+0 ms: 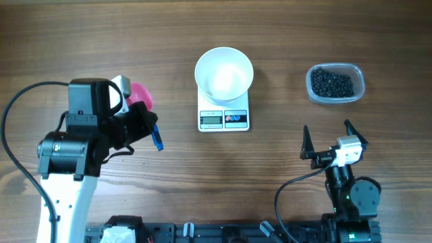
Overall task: Scoop item into bowl and weigh 150g on scale
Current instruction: 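Bring the scoop over the scale and reach the right gripper to its handle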
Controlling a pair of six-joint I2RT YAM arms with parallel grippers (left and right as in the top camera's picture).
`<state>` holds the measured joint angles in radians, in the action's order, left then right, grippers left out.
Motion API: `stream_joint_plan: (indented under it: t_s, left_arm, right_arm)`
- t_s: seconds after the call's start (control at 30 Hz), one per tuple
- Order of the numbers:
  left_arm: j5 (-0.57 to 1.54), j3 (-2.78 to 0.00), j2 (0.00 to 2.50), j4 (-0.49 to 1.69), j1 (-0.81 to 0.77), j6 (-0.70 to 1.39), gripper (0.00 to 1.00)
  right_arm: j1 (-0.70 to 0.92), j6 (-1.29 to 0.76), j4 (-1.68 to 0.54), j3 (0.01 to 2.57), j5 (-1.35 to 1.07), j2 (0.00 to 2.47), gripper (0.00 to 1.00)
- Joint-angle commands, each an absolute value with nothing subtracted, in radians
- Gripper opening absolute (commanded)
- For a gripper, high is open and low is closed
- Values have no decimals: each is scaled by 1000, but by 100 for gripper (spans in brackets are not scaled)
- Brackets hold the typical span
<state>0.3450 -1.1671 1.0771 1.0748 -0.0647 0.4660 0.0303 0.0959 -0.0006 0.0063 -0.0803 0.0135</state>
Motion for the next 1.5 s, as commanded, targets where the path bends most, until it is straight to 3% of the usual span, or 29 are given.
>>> stream_joint_plan:
  t_s: [0.0, 0.1, 0.17, 0.27, 0.3, 0.37, 0.43, 0.53, 0.6, 0.73, 0.83, 0.9, 1.0, 1.03, 1.17, 1.2, 1.37, 1.47]
  left_arm:
    - [358, -1180, 1079, 1034, -68, 556, 4]
    - [385, -1180, 1079, 1016, -68, 555, 4]
    - [409, -1180, 1079, 1006, -68, 555, 4]
    - [531, -1180, 1079, 931, -68, 555, 4]
    - [566, -1180, 1079, 907, -68, 555, 4]
    - [679, -1180, 1079, 805, -68, 555, 4]
    - [756, -1180, 1079, 722, -69, 555, 4]
    - [796, -1180, 1079, 633, -92, 559, 4]
    - [796, -1180, 1079, 594, -115, 559, 4]
    - [770, -1180, 1079, 441, -160, 673, 4]
    - [639, -1180, 1079, 360, -214, 813, 4]
    - [528, -1180, 1079, 321, -259, 909, 4]
    - [409, -1180, 1087, 213, -336, 1049, 4]
    - [389, -1180, 1091, 174, -358, 1083, 4]
    - [324, -1180, 1116, 68, -432, 1171, 4]
    - [300, -1180, 1135, 46, -471, 1197, 4]
    - [284, -1180, 1182, 4, -536, 1220, 4]
    - [264, -1180, 1212, -54, -576, 1221, 4]
  right_arm:
    - [36, 107, 3, 5, -67, 9, 100]
    - [36, 93, 20, 5, -82, 9, 100]
    - [36, -67, 49, 5, -266, 9, 100]
    - [36, -392, 81, 5, -553, 9, 100]
    - [36, -492, 109, 5, -584, 9, 100]
    - [36, -938, 127, 5, -619, 9, 100]
    - [36, -1105, 168, 5, -602, 9, 100]
    - [35, -1173, 415, 11, -596, 10, 100]
    - [35, -1206, 432, 70, -534, 15, 100]
    - [35, -1099, 91, 352, -479, 122, 99]
    - [35, -995, -181, 593, -537, 318, 100]
    - [35, -1008, -131, 688, -720, 458, 100]
    - [35, -1319, -2, 714, -900, 618, 99]
    - [36, -1406, 4, 714, -936, 667, 91]
    - [36, -1450, 98, 714, -1071, 805, 89]
    - [36, -1523, 216, 714, -1139, 874, 89]
    - [74, -1620, 422, 714, -1132, 913, 88]
    - [139, -1625, 433, 714, -1045, 913, 88]
